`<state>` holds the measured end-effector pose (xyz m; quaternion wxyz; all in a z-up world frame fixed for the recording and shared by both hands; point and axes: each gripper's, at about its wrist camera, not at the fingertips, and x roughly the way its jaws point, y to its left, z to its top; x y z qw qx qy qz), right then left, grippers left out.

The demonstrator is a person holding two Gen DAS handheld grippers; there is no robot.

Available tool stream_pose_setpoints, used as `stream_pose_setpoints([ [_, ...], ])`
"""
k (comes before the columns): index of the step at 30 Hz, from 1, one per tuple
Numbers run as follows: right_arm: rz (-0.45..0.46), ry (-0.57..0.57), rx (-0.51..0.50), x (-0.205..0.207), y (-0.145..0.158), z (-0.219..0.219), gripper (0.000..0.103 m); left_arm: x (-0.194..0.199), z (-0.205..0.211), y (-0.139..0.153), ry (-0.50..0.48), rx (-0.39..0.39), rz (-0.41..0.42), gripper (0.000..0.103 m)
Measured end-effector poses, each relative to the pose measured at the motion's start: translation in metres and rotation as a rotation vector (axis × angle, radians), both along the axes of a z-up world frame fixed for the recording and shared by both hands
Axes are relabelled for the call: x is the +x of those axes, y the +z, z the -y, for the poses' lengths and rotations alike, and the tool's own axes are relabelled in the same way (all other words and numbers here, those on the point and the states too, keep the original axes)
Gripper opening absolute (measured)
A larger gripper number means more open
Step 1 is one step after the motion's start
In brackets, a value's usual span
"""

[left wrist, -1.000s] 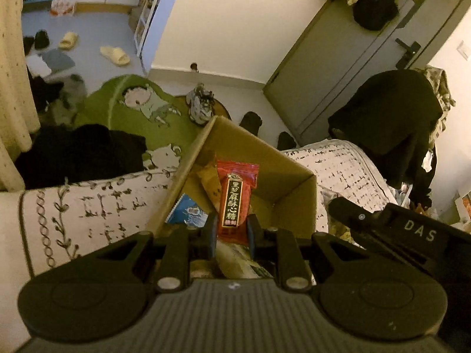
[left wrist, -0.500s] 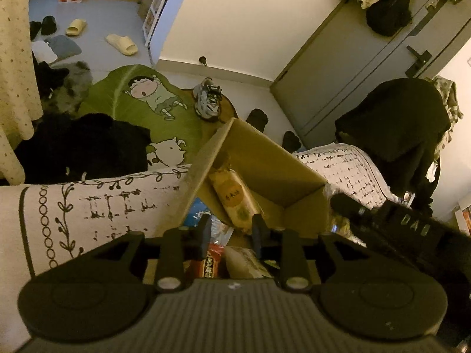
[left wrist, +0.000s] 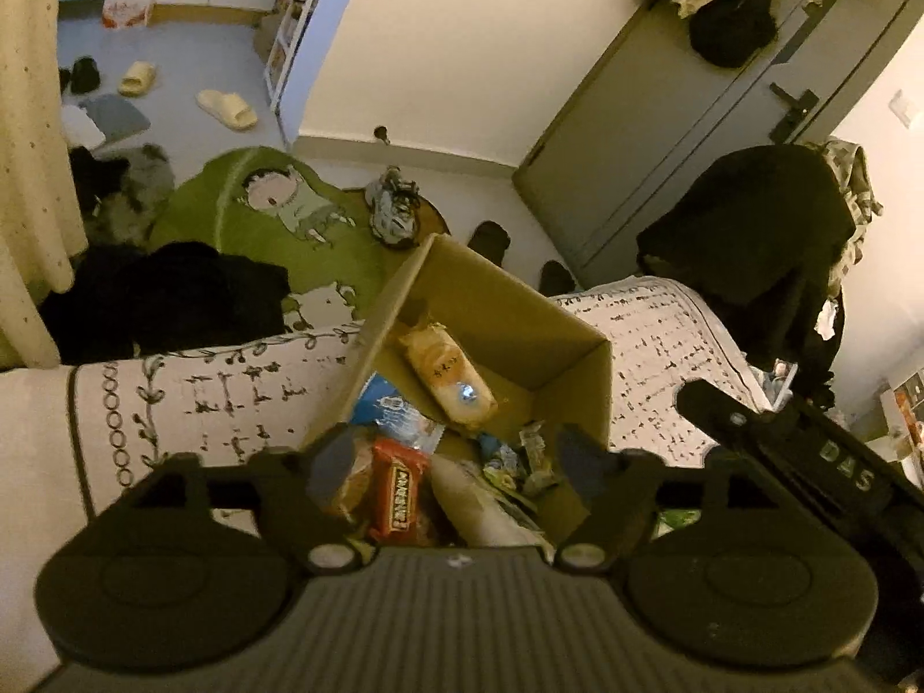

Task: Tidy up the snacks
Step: 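Carry both snacks over the box and open both grippers to drop them in, then withdraw both open grippers from the box toward the green packets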

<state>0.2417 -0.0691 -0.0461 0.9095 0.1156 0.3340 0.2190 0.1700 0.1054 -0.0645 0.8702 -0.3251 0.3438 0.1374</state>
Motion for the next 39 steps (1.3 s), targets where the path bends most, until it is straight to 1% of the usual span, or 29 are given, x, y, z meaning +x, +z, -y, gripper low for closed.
stream_pose_setpoints([
  [2,-0.003,-0.020,-0.003,-0.005,0.002,0.008,0.069,-0.002,0.002,0.001,0.002,-0.004,-0.006,0.083],
  [4,-0.004,-0.023,-0.004,-0.010,0.003,0.017,0.070,-0.004,0.004,0.002,-0.002,-0.007,-0.019,0.083],
  [10,0.001,-0.039,-0.009,-0.019,0.007,0.035,0.075,-0.013,0.012,0.006,-0.006,0.030,-0.025,0.084],
  [12,-0.001,-0.027,-0.026,-0.022,0.007,0.040,0.077,-0.016,0.016,0.009,-0.011,0.040,-0.024,0.089],
  [13,0.003,-0.018,-0.029,-0.023,0.008,0.043,0.080,-0.018,0.017,0.010,-0.011,0.044,-0.024,0.090],
  [17,0.009,-0.006,-0.041,-0.030,0.010,0.058,0.082,-0.023,0.023,0.013,-0.018,0.058,-0.022,0.091],
  [18,0.007,-0.005,-0.034,-0.031,0.010,0.061,0.084,-0.024,0.024,0.014,-0.020,0.058,-0.018,0.093],
  [21,0.011,-0.020,-0.037,-0.035,0.012,0.071,0.088,-0.027,0.031,0.016,-0.024,0.076,-0.018,0.103],
  [24,0.020,-0.030,-0.044,-0.039,0.016,0.079,0.093,-0.028,0.041,0.020,-0.059,0.100,-0.024,0.103],
  [29,0.038,-0.039,-0.073,-0.046,0.020,0.091,0.099,-0.035,0.056,0.024,-0.069,0.101,-0.004,0.103],
  [31,0.041,-0.053,-0.069,-0.047,0.021,0.099,0.103,-0.036,0.063,0.024,-0.072,0.095,0.004,0.103],
  [33,0.049,-0.077,-0.069,-0.048,0.022,0.108,0.103,-0.036,0.069,0.024,-0.081,0.081,0.012,0.103],
  [36,0.088,-0.103,-0.097,-0.052,0.023,0.118,0.103,-0.037,0.079,0.027,-0.091,0.089,0.025,0.103],
  [39,0.080,-0.111,-0.090,-0.051,0.023,0.131,0.103,-0.036,0.088,0.029,-0.107,0.076,0.032,0.103],
])
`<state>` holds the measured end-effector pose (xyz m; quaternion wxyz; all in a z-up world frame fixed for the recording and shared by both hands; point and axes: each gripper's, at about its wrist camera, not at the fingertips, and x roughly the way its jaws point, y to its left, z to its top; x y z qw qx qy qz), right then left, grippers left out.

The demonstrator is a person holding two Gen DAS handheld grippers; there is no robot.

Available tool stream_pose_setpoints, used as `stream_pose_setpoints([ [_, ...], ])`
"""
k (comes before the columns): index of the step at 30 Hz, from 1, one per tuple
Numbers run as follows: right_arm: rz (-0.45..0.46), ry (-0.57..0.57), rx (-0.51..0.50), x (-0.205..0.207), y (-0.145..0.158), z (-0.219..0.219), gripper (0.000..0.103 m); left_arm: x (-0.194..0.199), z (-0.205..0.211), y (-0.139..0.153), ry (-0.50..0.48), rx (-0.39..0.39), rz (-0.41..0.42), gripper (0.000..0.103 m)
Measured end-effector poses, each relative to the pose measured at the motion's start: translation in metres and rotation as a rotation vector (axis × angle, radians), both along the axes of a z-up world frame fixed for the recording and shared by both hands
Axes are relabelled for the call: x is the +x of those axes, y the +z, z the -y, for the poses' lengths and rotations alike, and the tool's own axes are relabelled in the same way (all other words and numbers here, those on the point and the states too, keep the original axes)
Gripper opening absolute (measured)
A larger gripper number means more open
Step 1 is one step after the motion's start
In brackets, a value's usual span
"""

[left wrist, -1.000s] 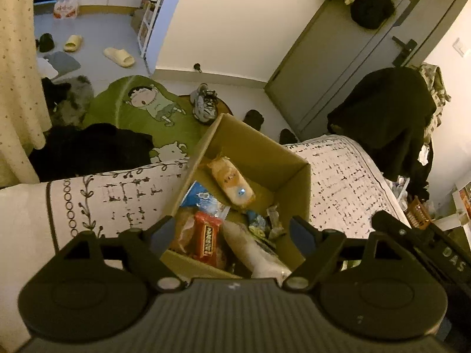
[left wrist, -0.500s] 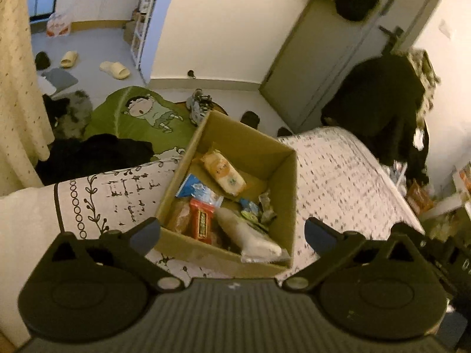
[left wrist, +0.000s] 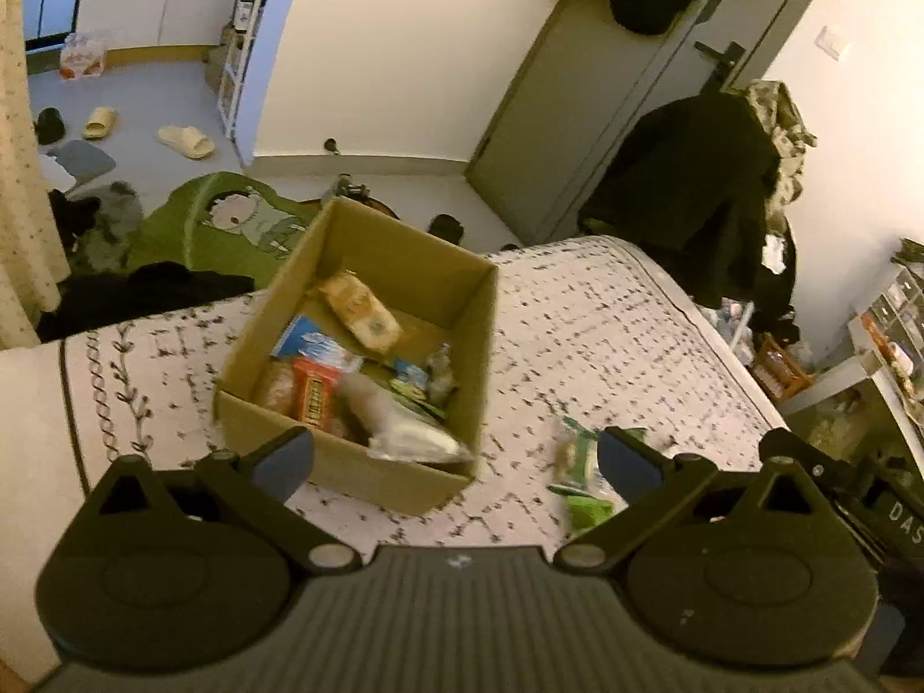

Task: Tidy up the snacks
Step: 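Withdraw both open grippers from the box toward the green packets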

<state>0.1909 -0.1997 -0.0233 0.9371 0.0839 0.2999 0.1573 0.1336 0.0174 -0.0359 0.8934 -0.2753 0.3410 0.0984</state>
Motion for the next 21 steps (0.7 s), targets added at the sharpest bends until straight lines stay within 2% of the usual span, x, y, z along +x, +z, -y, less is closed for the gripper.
stream_pose_setpoints([
  [6,-0.033,-0.098,0.039,0.007,-0.001,0.034,0.103,0.004,0.023,0.005,-0.046,-0.002,0.034,0.103],
  [11,0.000,-0.143,0.042,0.008,-0.005,0.057,0.103,0.016,0.048,0.005,-0.107,0.000,0.060,0.103],
  [21,-0.024,-0.130,0.073,0.028,-0.018,0.083,0.103,0.041,0.086,-0.009,-0.157,0.013,0.040,0.102],
])
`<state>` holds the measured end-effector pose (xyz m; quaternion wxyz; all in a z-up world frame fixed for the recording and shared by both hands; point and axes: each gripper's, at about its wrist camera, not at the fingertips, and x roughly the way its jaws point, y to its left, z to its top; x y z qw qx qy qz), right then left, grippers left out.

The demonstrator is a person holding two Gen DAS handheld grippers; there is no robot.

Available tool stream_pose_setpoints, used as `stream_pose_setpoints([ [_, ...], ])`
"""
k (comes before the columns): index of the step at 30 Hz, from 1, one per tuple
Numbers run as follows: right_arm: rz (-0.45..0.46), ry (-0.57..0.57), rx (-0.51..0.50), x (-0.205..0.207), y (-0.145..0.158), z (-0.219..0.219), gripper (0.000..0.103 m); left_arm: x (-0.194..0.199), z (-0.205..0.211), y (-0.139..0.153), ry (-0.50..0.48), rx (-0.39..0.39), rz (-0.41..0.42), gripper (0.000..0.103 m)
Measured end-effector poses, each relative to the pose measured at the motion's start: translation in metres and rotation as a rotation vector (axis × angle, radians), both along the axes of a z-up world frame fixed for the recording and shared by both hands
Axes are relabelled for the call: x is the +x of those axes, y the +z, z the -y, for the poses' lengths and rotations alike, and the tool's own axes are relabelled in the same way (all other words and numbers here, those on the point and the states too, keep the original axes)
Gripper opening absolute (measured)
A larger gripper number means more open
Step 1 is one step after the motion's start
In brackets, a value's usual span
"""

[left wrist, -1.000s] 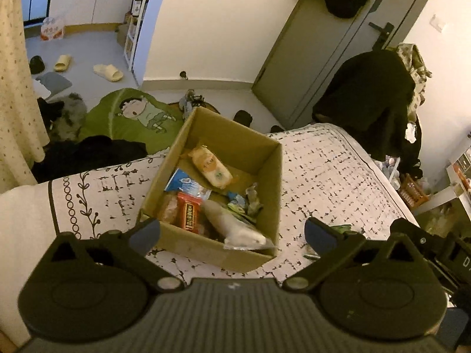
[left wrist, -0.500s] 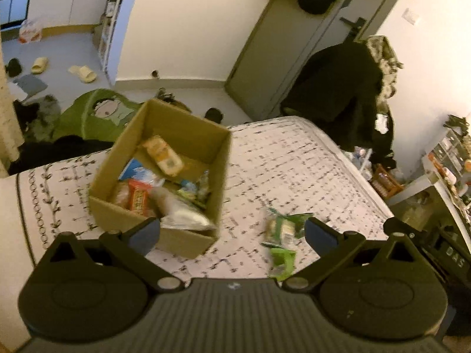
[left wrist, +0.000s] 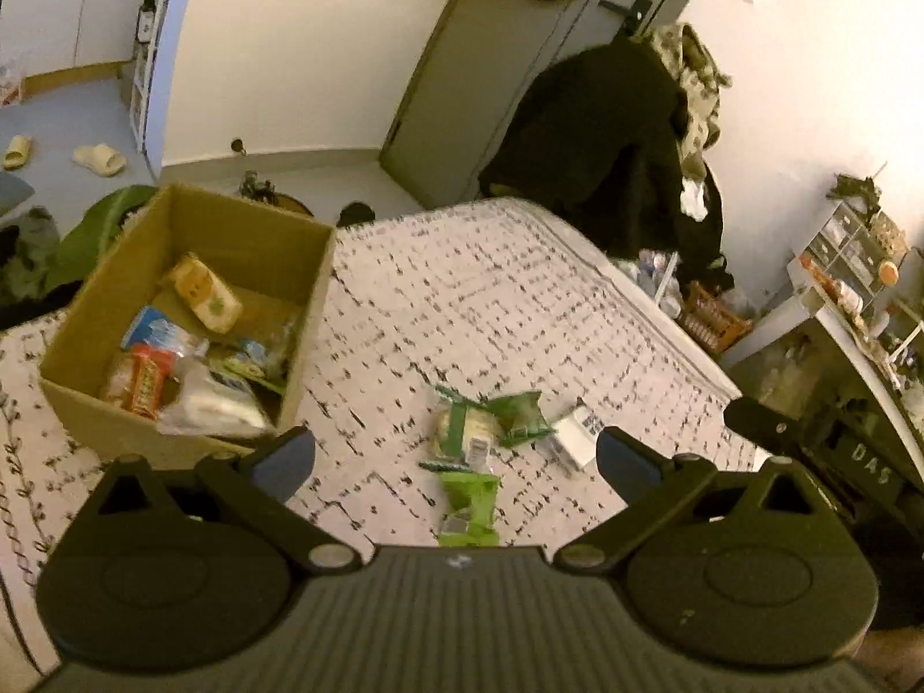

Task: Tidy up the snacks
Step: 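Withdraw both open grippers from the box toward the green packets, then grasp the lime-green packet with the left gripper while the right grasps the white packet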

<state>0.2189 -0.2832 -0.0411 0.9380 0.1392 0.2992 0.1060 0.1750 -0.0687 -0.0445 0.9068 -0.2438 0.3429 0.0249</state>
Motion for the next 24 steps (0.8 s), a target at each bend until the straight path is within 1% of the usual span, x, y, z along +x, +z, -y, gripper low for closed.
stream_pose_setpoints([
  [3,-0.012,-0.001,0.003,0.009,-0.008,0.004,0.103,0.010,0.008,-0.011,-0.021,0.005,-0.039,0.100],
  [6,-0.034,-0.011,0.022,0.019,-0.019,0.012,0.102,0.020,0.012,-0.021,-0.031,-0.022,-0.059,0.099],
  [8,-0.052,-0.007,0.030,0.026,-0.027,0.015,0.102,0.028,0.017,-0.030,-0.033,-0.029,-0.086,0.098],
  [11,-0.068,0.005,0.022,0.034,-0.038,0.017,0.102,0.038,0.025,-0.043,-0.041,-0.021,-0.129,0.095],
  [13,-0.085,0.005,0.023,0.040,-0.046,0.019,0.100,0.045,0.031,-0.055,-0.053,-0.024,-0.158,0.092],
  [16,-0.115,0.003,0.034,0.050,-0.059,0.025,0.097,0.054,0.040,-0.069,-0.075,-0.023,-0.191,0.087],
  [18,-0.133,0.005,0.041,0.056,-0.066,0.027,0.096,0.059,0.046,-0.079,-0.083,-0.023,-0.211,0.081],
  [19,-0.138,0.005,0.045,0.059,-0.071,0.029,0.094,0.062,0.047,-0.084,-0.089,-0.028,-0.223,0.079],
  [21,-0.156,0.004,0.052,0.066,-0.079,0.031,0.090,0.067,0.051,-0.092,-0.095,-0.033,-0.241,0.071],
  [24,-0.179,0.005,0.059,0.076,-0.091,0.032,0.086,0.073,0.056,-0.105,-0.090,-0.038,-0.264,0.064],
])
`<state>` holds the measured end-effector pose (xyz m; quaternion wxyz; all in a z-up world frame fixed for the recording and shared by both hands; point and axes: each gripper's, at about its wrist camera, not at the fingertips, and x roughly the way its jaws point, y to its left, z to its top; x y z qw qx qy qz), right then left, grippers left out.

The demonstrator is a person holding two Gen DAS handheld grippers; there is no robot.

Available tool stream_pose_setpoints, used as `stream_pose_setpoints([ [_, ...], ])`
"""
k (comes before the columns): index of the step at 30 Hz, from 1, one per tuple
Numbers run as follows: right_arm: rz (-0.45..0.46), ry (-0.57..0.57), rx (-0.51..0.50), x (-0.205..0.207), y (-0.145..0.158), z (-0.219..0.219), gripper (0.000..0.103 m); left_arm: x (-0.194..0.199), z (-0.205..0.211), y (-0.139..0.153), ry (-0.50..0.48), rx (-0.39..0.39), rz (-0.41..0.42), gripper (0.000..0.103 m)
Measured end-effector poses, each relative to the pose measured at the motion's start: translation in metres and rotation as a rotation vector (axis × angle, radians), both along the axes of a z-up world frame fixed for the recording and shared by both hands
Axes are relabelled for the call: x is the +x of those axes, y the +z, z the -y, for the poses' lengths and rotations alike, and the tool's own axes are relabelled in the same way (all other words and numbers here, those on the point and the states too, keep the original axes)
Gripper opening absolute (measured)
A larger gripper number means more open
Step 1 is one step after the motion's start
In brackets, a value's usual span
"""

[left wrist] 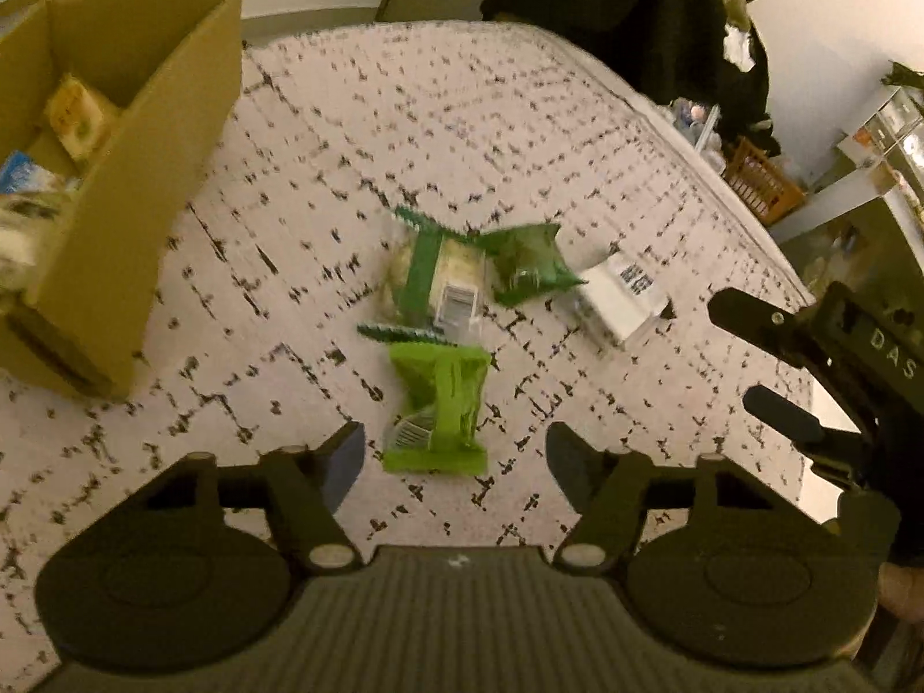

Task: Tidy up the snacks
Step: 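Grasp the lime-green packet with the left gripper while the right grasps the white packet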

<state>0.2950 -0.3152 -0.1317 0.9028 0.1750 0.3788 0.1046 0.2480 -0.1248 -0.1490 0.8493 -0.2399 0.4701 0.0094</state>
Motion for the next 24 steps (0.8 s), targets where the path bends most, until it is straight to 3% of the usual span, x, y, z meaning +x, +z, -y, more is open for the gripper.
stream_pose_setpoints([
  [7,-0.024,0.023,0.009,0.017,-0.016,-0.003,0.084,0.009,0.007,-0.014,0.026,0.018,-0.009,0.062],
  [12,-0.031,0.035,0.022,0.028,-0.024,-0.008,0.084,0.018,0.005,-0.017,0.088,0.049,-0.012,0.027],
  [24,-0.061,0.051,-0.006,0.066,-0.037,-0.044,0.084,0.025,-0.012,-0.005,0.125,0.081,-0.008,0.024],
])
